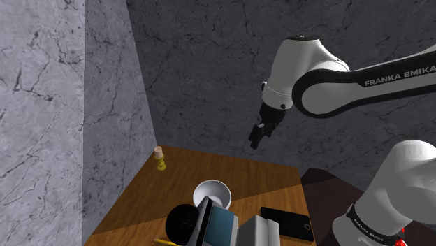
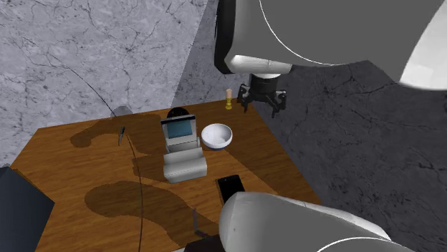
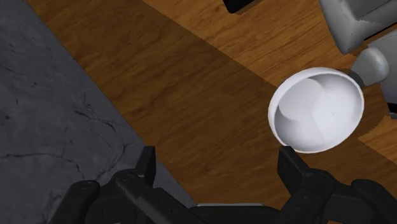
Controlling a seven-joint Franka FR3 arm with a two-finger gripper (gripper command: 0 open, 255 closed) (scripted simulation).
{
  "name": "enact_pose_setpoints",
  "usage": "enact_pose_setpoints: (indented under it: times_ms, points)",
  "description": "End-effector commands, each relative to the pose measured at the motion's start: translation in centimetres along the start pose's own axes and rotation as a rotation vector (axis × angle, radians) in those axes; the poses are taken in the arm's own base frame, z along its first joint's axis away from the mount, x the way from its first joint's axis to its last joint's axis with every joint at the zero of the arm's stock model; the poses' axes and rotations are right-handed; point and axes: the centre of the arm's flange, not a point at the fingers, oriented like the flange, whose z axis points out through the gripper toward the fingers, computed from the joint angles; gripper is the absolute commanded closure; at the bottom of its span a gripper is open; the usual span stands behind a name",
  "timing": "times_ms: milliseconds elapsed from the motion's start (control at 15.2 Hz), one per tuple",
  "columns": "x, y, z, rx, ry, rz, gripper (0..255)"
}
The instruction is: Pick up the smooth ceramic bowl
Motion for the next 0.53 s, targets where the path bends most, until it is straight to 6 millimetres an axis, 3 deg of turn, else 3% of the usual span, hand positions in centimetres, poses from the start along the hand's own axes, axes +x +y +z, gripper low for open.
enact_pose_setpoints:
  times_ms: [0,462]
  points:
    - [0.5,-1.3,2.2,0.006,0.004,0.004,0]
    - [2.2,-6.0,9.8,0.023,0.008,0.014,0]
